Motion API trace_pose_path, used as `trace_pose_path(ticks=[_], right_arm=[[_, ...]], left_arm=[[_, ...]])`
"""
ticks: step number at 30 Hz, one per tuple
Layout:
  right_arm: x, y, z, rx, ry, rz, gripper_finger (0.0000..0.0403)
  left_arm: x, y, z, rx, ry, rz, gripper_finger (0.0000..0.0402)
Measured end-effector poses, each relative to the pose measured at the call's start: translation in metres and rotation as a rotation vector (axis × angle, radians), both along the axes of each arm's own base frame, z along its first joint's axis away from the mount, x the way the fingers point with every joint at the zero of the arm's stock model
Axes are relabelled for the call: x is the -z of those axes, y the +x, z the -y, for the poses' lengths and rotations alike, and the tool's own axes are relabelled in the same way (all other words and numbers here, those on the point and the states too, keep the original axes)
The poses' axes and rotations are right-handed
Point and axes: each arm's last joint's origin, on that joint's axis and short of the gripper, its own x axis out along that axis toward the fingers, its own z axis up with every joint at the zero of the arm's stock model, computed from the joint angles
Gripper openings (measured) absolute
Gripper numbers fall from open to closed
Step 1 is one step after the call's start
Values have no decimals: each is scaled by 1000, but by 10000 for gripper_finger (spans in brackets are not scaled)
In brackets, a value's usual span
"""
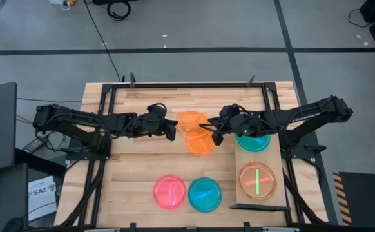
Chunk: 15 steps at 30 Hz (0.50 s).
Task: Place and stack plates onto a shelf
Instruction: Stack the bottom orange transparent plate on top of the blue transparent plate on the shelf
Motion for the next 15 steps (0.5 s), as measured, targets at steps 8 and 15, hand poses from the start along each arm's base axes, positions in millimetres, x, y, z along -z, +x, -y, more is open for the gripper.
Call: trace_pose_path(ticks=[8,15], right_arm=[[0,1,0,-8,6,7,9],[-2,-6,4,-8,11,-21,8]], left_arm=[[0,0,0,5,-7,8,60],[0,1,1,29,-12,4,113]])
